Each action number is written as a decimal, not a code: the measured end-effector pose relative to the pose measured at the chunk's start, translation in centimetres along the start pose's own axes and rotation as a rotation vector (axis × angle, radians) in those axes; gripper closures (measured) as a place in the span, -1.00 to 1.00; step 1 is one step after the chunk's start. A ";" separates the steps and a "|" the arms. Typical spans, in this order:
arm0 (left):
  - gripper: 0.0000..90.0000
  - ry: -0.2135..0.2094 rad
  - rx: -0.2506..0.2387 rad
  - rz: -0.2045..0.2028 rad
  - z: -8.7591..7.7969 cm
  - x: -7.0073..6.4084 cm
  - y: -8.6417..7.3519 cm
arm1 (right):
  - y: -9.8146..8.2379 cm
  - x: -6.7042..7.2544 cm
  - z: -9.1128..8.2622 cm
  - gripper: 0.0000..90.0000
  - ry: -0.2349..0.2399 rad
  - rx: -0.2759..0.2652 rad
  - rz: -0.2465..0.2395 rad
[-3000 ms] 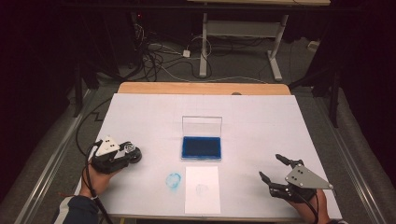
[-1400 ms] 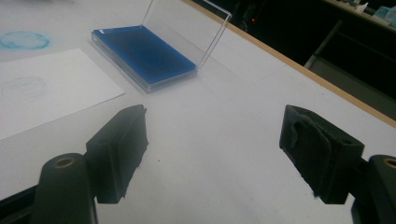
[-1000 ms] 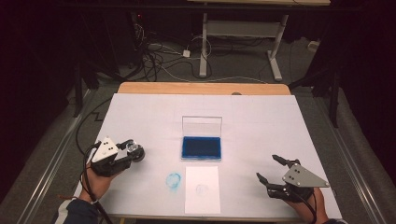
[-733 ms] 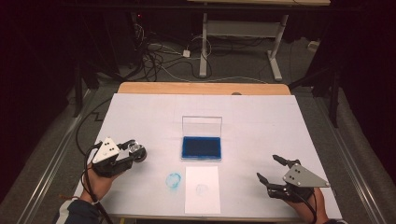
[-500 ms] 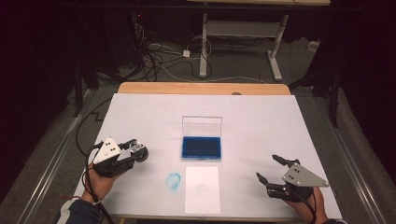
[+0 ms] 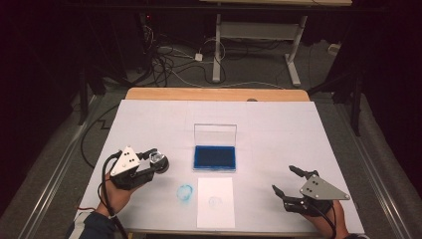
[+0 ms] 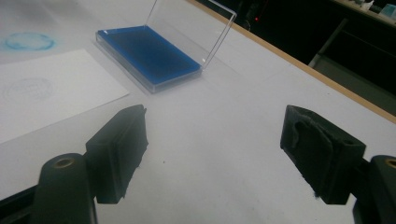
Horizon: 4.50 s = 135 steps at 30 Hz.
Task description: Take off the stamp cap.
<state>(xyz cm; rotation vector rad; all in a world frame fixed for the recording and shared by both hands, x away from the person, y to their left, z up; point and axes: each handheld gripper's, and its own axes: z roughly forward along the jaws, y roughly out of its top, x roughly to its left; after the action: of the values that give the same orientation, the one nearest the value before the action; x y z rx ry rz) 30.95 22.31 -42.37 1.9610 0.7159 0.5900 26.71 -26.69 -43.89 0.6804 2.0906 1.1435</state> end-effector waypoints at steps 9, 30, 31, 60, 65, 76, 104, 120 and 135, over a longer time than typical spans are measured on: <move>0.20 -0.040 -0.011 0.020 0.4 -1.1 1.0 | 0.0 0.1 0.3 -0.46 0.024 0.008 0.014; 0.20 -0.175 -0.058 0.048 3.9 -4.7 4.3 | 3.2 3.6 4.7 -0.50 0.214 0.035 -0.033; 0.20 -0.184 -0.067 0.041 4.0 -4.8 4.4 | 3.5 3.9 5.0 -0.50 0.223 0.033 -0.036; 0.20 -0.309 -0.090 0.061 7.3 -9.5 6.2 | 6.4 8.2 11.3 -0.48 0.350 0.006 0.008; 0.20 -0.315 -0.092 0.057 7.4 -9.6 6.2 | 6.4 8.0 11.2 -0.42 0.344 -0.008 0.019; 0.20 -0.319 -0.086 0.065 7.5 -9.8 6.1 | 6.2 7.9 11.3 -0.38 0.348 -0.017 0.049; 0.20 -0.328 -0.075 0.078 7.5 -9.9 6.1 | 5.9 7.7 11.5 -0.15 0.368 0.022 0.035; 0.20 -0.345 0.033 0.106 7.3 -9.7 6.5 | 5.7 7.7 11.5 -0.14 0.374 0.068 -0.013; 0.20 -0.351 0.078 0.116 7.1 -9.7 6.8 | 5.7 7.8 11.5 -0.14 0.376 0.085 -0.042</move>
<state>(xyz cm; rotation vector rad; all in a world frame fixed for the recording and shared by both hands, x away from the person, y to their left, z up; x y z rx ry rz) 30.30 8.67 -40.62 2.1171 0.4136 0.2763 30.92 -12.39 -45.89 0.4838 2.4658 1.2402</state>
